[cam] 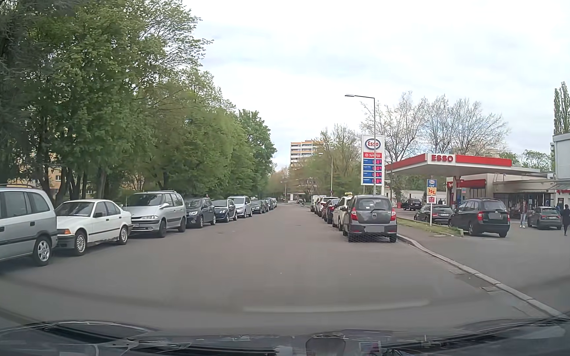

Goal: Follow the waypoints while adhering to traffic rules and regulations

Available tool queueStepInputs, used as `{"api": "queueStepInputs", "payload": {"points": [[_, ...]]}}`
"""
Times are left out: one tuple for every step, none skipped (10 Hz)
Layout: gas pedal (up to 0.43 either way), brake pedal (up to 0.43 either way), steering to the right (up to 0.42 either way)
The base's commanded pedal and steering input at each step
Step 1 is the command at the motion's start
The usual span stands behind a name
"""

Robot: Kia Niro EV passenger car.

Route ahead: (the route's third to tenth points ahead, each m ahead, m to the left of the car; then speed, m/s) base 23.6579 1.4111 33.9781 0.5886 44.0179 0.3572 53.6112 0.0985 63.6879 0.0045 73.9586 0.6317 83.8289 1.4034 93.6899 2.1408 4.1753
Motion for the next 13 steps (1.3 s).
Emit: {"api": "queueStepInputs", "payload": {"points": [[0.220, 0.000, -0.002], [0.220, 0.000, -0.003], [0.220, 0.000, -0.005], [0.220, 0.000, -0.007], [0.220, 0.000, -0.010], [0.220, 0.000, -0.012], [0.220, 0.000, -0.016], [0.220, 0.000, -0.018], [0.220, 0.000, -0.018], [0.209, 0.000, -0.018], [0.209, 0.000, -0.018], [0.209, 0.000, -0.018], [0.209, 0.000, -0.018]]}}
